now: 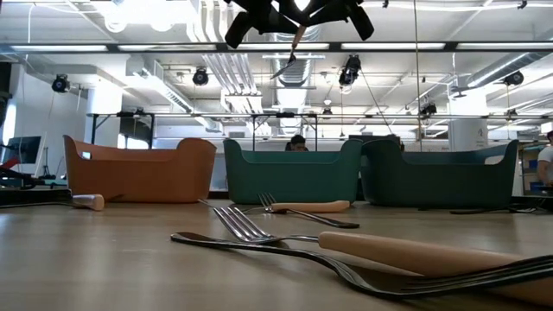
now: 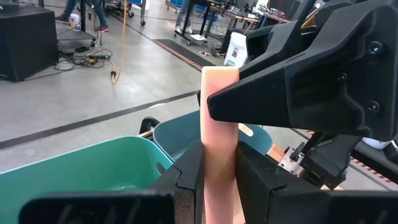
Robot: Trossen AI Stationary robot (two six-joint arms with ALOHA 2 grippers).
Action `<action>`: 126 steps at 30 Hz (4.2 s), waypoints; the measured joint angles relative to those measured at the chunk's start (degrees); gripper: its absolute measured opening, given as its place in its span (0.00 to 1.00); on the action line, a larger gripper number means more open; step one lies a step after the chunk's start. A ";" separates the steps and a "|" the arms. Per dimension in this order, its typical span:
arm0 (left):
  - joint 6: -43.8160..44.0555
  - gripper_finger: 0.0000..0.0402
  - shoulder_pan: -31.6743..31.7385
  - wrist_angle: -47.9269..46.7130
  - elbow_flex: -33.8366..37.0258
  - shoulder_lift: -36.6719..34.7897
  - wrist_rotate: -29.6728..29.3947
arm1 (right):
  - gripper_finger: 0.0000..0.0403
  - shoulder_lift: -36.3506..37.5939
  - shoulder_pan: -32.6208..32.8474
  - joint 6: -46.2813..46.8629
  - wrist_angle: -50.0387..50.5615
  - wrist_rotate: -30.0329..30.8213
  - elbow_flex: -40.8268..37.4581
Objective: Sort silverware by color (type)
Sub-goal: Put the light orange fork into the blue bin
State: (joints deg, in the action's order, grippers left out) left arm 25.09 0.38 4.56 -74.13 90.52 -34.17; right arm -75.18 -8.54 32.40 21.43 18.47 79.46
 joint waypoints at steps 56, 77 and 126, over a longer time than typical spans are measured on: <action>13.84 0.53 -1.41 -61.82 -0.04 -4.10 21.70 | 0.42 7.39 -22.12 -20.14 44.21 5.89 -1.09; -21.99 0.53 -7.54 -72.99 12.05 -2.72 29.75 | 0.34 13.82 -19.46 -20.99 44.30 -0.93 -1.11; -39.00 0.08 -7.14 -56.27 26.21 5.38 27.40 | 0.31 13.16 -19.45 -12.73 44.26 -0.93 -1.14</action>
State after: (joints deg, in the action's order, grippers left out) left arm -13.91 -6.75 -51.71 -47.92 95.90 -6.78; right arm -62.02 -27.99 19.67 65.69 17.54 78.32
